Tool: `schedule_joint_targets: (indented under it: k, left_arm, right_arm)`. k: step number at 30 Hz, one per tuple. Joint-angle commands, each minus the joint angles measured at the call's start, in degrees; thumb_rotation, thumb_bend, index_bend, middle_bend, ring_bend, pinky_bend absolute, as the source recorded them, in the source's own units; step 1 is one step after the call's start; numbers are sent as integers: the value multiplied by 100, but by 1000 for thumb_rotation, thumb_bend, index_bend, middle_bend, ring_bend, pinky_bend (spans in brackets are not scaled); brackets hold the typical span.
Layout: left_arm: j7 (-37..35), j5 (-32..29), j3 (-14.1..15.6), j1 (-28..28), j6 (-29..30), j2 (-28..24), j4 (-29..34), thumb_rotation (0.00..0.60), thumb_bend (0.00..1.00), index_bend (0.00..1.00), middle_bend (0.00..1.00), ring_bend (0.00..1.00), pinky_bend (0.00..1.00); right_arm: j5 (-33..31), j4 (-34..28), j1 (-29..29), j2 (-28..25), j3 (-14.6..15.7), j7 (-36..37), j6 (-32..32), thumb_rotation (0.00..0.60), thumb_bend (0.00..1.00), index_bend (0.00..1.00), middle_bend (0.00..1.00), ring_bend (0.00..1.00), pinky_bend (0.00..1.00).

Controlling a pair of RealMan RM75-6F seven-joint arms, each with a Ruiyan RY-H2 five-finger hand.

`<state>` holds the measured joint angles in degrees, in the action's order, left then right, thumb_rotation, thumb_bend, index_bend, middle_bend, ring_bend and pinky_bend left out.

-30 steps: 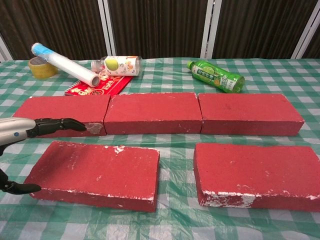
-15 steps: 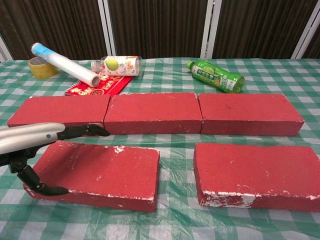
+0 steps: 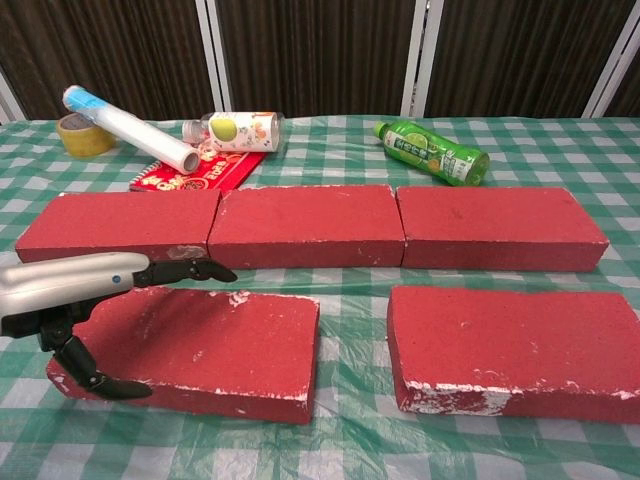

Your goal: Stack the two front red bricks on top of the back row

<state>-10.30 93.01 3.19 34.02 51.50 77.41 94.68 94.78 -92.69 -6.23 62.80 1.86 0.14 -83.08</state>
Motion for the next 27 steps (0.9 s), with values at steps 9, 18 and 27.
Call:
schedule_joint_targets:
  k: [9,18,27]
  left_arm:
    - [109,-241,-4,158,-205,162,-191,600,240,0,0,0,0]
    - [137,-364,28,255,-324,155,-264,600,244,0,0,0,0]
    - [130,-427,42,293,-314,198,-327,600,239,0,0,64,327]
  right_arm:
    - [28,-7,-11,-31,25,54,27,522,202,0,0,0,0]
    - [28,-17,-32,-35,38,55,84,523,202,0,0,0,0]
    - [6,-23,-39,-22,32,14,105,522,203,0,0,0,0]
